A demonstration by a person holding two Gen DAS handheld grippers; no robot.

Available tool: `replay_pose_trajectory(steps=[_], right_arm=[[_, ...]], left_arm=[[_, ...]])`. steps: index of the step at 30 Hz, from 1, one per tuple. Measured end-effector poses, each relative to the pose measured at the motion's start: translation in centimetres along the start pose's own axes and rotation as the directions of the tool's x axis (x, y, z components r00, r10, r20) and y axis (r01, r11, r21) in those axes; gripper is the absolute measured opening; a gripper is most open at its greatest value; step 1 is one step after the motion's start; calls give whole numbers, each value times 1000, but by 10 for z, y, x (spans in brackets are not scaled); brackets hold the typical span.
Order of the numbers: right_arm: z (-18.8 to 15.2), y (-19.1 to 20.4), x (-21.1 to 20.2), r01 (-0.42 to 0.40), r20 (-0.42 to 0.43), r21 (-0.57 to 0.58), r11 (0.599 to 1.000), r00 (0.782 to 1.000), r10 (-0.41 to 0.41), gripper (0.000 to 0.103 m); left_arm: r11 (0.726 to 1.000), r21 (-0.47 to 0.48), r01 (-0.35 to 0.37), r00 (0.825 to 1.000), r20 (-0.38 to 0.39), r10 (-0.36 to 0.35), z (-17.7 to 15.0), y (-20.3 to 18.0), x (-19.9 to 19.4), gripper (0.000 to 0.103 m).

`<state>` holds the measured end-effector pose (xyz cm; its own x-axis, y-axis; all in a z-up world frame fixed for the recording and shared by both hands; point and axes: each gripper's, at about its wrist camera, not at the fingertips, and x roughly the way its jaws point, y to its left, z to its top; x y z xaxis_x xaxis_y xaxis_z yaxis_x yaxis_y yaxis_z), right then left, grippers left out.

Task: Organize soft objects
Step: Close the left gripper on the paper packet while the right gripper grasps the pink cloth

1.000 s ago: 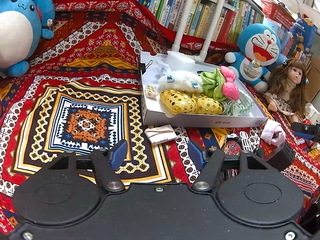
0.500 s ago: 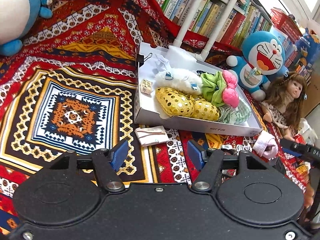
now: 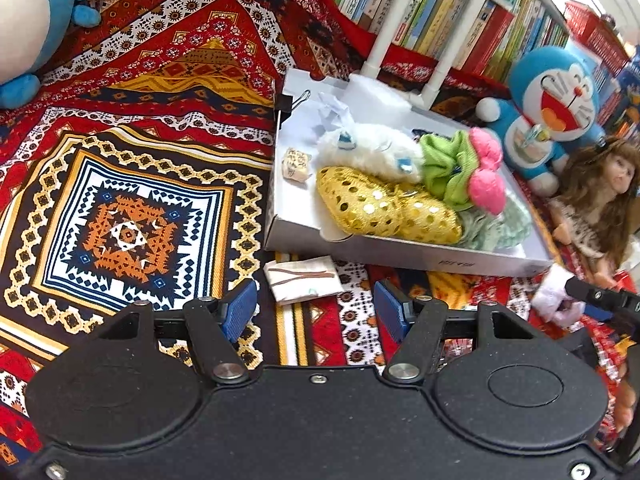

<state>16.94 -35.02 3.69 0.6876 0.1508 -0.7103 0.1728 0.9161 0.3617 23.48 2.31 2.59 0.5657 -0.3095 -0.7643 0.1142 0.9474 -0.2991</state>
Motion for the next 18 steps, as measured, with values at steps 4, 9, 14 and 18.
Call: replay_pose_trajectory(steps=[4,9,14,18], right_arm=[[-1,-2,7,2,-12,20,1000,1000,-2,78],[-4,-6,10,-4,-24,50,999,1000,5,52],[-7,-4,-2,14,1,27,1000,1000,-14,48],[-7,-1,-20,8,47,7,1000,999,-8,48]], left_arm=[[1000,10,-18,1000,3,18,-2,-2,5,49],[999,18,-41,999,12,40,-2,1,2,19],[1000,5,-31,999,8,31,-4,10,-8,6],[999,14,-29,999,14,29,-8,13,-18,5]])
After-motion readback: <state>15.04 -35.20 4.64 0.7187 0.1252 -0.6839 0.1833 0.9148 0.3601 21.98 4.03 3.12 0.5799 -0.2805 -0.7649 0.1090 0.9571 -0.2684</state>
